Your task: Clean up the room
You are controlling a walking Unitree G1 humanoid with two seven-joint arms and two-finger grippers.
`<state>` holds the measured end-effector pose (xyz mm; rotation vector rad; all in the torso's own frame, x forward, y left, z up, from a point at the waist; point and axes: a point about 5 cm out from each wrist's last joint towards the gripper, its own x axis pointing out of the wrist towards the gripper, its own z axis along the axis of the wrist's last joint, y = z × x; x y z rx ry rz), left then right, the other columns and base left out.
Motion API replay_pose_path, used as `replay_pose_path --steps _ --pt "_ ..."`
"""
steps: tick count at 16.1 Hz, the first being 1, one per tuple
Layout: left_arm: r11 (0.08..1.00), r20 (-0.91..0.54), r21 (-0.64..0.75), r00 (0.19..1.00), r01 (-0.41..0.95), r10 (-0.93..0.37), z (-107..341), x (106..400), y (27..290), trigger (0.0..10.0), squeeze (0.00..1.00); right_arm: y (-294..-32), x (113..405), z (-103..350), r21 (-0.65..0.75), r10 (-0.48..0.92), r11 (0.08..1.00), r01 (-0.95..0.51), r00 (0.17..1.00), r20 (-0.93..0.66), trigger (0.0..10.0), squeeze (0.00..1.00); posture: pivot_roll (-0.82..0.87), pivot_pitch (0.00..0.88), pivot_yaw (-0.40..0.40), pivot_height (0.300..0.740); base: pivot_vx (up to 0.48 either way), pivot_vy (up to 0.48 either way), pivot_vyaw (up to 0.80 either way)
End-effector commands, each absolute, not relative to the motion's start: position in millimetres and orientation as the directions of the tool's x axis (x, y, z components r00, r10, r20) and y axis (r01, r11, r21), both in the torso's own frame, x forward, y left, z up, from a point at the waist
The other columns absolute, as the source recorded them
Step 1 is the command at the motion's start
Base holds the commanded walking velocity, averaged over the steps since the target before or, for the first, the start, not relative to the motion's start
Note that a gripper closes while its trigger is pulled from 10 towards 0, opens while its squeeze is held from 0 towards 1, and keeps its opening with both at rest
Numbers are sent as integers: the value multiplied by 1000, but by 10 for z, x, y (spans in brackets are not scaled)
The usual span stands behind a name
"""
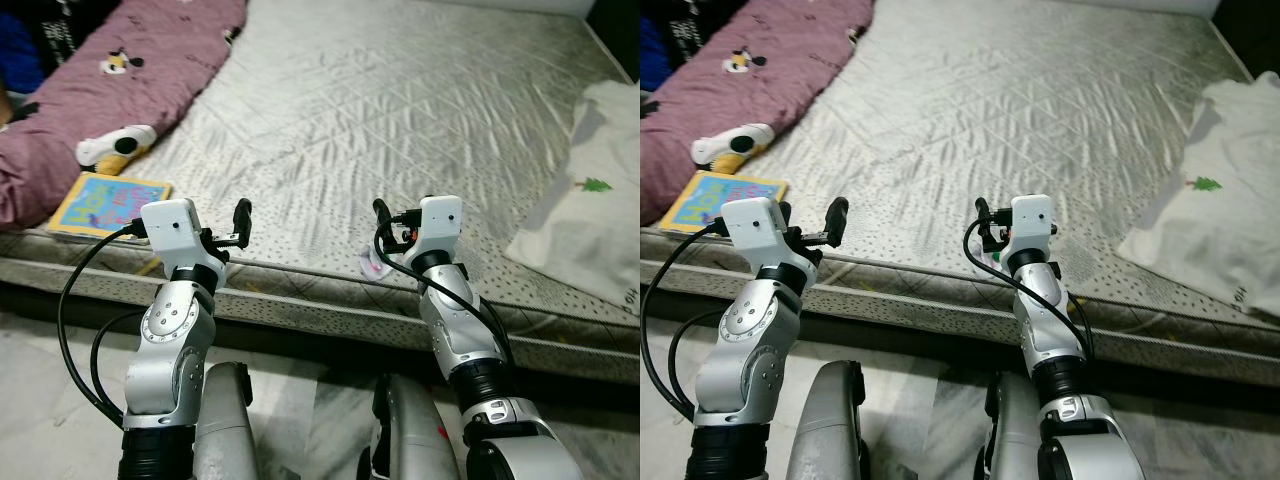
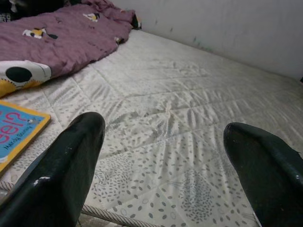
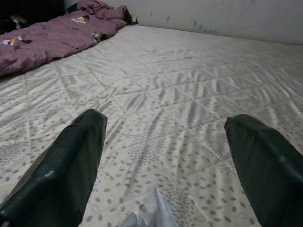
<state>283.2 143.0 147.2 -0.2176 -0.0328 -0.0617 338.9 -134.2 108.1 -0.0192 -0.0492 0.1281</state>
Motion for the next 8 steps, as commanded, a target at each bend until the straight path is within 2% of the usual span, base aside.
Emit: replay_pose_path --steps 1,8 --pt "974 33 -213 997 71 -65 1445 2830 1421 10000 0 -1379 3400 1068 -31 121 992 -120 992 38 10000 0 86 23 -23 568 259 0 0" --pt "972 40 -221 996 83 -76 1434 2817 1408 10000 0 -1413 3406 1044 -42 107 993 -106 994 31 10000 0 90 34 -16 568 464 0 0"
